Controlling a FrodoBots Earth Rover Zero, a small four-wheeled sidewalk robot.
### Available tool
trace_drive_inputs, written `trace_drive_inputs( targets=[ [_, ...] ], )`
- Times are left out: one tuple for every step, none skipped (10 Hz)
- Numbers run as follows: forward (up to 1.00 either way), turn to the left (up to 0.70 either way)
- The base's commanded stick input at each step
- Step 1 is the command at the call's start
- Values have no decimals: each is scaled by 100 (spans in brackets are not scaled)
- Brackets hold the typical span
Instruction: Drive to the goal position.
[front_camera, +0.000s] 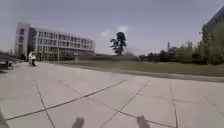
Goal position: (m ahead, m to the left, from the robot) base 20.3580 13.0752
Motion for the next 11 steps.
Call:
trace_drive_inputs(
  targets=[
    [70, 35],
    [70, 35],
    [70, 35],
    [70, 18],
    [70, 0],
    [70, 0],
    [70, 0],
    [70, 0],
    [58, 0],
    [0, 0],
    [0, 0]
  ],
)
